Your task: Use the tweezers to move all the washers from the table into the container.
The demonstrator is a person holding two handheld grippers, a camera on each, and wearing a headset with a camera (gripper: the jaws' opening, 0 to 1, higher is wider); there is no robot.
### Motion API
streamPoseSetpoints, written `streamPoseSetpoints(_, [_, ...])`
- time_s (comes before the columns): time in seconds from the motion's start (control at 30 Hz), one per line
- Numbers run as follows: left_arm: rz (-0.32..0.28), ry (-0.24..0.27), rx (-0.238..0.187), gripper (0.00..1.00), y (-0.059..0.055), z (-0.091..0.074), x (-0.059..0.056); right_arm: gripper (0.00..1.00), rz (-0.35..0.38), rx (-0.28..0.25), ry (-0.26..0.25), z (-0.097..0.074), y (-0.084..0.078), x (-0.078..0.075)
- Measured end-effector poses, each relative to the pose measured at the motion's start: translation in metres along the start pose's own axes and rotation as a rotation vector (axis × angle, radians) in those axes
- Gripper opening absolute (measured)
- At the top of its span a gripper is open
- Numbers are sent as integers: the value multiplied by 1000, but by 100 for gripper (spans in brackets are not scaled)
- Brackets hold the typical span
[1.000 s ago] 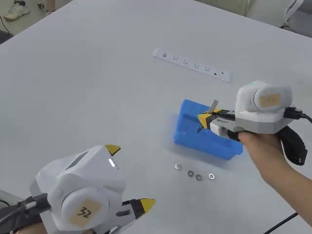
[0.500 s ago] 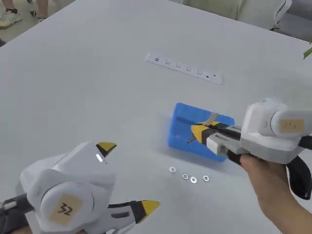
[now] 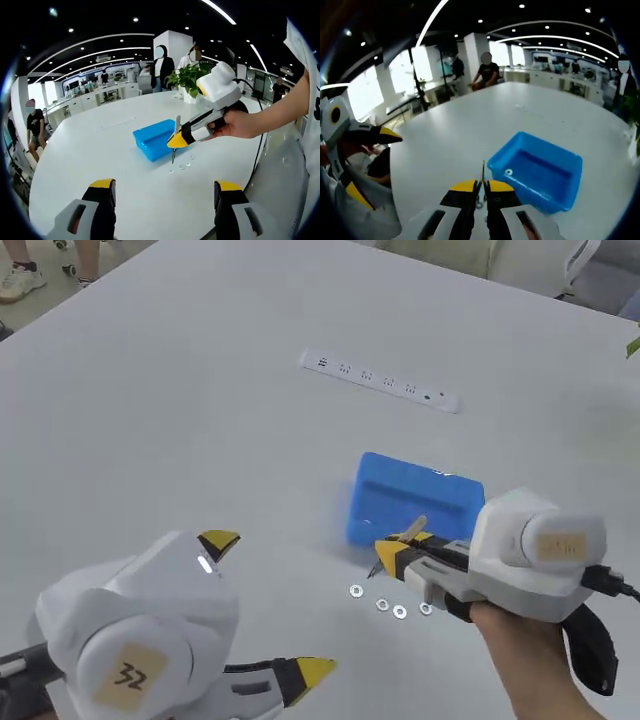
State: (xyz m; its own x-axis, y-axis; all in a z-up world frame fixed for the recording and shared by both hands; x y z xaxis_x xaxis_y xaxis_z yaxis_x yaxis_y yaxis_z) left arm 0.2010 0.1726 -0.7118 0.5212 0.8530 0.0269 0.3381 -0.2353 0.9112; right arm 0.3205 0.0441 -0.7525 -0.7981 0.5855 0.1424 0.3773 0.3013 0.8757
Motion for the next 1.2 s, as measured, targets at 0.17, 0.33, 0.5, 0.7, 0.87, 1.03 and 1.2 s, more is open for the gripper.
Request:
streamPoseSetpoints(0.17, [-7,2,9,80,-2,0,1,4,2,21,0,6,-9,0])
streamPoseSetpoints(0.33, [-21,4,21,80,-8,-2,2,4,-34,30,-6,10,-10,-2])
streamPoseSetpoints(0.5, [-7,8,39,79,-10,-3,2,4,-29,39,-4,15,-14,-3])
streamPoseSetpoints(0.7, [-17,7,42,78,-13,-2,1,4,-32,45,3,15,-16,-2])
streamPoseSetpoints(0.87, [-15,7,45,78,-13,-2,0,4,-36,42,2,16,-17,-1])
streamPoseSetpoints(1.03, [-10,5,49,78,-14,-1,0,4,-61,50,16,16,-20,4])
streamPoseSetpoints(1.2, [-9,5,48,78,-14,-1,-1,3,-91,51,15,14,-23,5])
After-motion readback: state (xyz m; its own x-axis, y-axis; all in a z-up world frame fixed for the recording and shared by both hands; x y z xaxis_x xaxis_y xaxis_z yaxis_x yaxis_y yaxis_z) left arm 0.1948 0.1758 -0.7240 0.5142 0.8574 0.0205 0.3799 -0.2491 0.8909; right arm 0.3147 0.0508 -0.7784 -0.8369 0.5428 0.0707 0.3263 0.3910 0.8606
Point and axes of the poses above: the centre of the closed fingertips' face, and the gripper's own axes: z roughly forward along the fingers, x roughly to its left, y roughly out of its top, the point moved 6 cm from there along -z, roughly backward along the fingers, and after that the axes turned 8 degrees about -x, right-handed, at the moved point
